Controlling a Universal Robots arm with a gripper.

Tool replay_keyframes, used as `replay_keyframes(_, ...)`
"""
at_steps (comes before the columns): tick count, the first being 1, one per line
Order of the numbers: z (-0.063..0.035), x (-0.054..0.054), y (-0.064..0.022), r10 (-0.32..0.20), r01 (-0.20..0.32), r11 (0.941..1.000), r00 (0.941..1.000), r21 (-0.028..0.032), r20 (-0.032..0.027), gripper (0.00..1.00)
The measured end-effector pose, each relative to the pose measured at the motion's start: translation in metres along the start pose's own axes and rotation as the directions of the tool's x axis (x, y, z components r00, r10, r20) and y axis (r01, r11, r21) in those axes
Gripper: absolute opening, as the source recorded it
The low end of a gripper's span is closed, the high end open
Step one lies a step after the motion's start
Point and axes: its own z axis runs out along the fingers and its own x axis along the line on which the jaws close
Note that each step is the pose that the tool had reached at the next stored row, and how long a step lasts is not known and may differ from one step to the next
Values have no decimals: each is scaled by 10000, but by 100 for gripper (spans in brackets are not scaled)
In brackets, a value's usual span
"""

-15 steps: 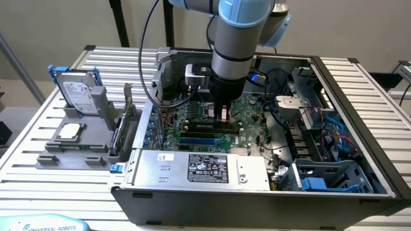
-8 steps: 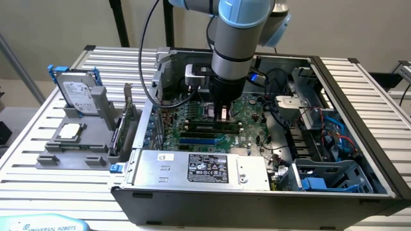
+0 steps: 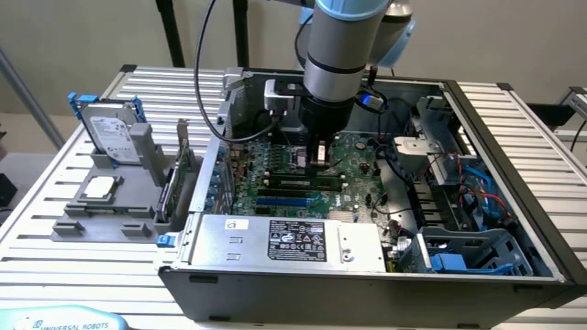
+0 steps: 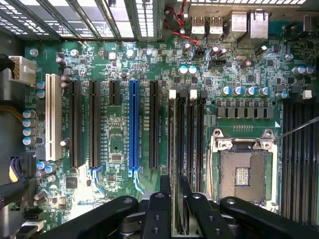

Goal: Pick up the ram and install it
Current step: 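Insert the ram into the slot, then press down the ram until it locks into place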

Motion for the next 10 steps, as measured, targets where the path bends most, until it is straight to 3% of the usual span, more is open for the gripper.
replay_keyframes(4, -1, 0, 0, -1, 1, 10000, 10000, -1, 8, 11)
replay_keyframes(10, -1, 0, 0, -1, 1, 10000, 10000, -1, 9, 11)
